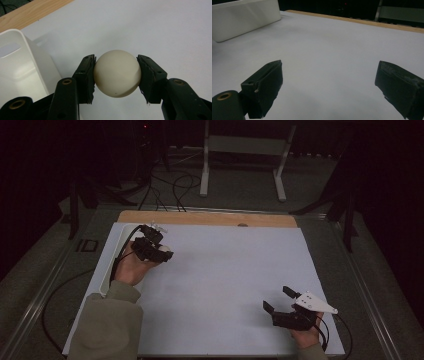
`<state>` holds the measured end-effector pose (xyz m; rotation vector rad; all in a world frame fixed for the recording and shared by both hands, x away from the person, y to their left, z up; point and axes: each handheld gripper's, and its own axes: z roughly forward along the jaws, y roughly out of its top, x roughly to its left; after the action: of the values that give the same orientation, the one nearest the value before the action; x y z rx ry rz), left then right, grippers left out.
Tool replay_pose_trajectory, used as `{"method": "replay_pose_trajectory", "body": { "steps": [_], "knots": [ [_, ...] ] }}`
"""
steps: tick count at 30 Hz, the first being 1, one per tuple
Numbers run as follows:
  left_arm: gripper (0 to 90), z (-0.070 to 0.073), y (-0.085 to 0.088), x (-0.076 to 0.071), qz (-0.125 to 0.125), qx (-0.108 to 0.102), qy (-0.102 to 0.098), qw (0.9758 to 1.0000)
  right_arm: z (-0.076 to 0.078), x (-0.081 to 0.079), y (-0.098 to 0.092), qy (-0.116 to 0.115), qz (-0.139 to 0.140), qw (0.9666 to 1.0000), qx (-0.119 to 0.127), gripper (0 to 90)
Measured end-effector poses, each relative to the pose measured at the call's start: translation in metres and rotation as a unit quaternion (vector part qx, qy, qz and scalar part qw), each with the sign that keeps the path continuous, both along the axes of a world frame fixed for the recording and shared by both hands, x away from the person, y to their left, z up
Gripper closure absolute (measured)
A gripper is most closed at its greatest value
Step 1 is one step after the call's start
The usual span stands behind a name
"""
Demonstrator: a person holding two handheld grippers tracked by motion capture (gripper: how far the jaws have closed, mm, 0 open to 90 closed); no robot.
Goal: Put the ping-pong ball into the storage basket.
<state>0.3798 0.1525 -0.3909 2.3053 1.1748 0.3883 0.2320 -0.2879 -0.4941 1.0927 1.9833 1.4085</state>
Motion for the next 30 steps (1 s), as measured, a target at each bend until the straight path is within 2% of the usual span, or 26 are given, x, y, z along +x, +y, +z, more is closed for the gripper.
{"method": "replay_pose_trajectory", "body": {
  "steps": [30],
  "knots": [
    [51.4,0.006,0.022,-0.002,0.024,0.003,-0.011,0.9996,0.001,0.000,0.000,-0.001,-0.002,1.0000,0.001,6.9]
  ]
}}
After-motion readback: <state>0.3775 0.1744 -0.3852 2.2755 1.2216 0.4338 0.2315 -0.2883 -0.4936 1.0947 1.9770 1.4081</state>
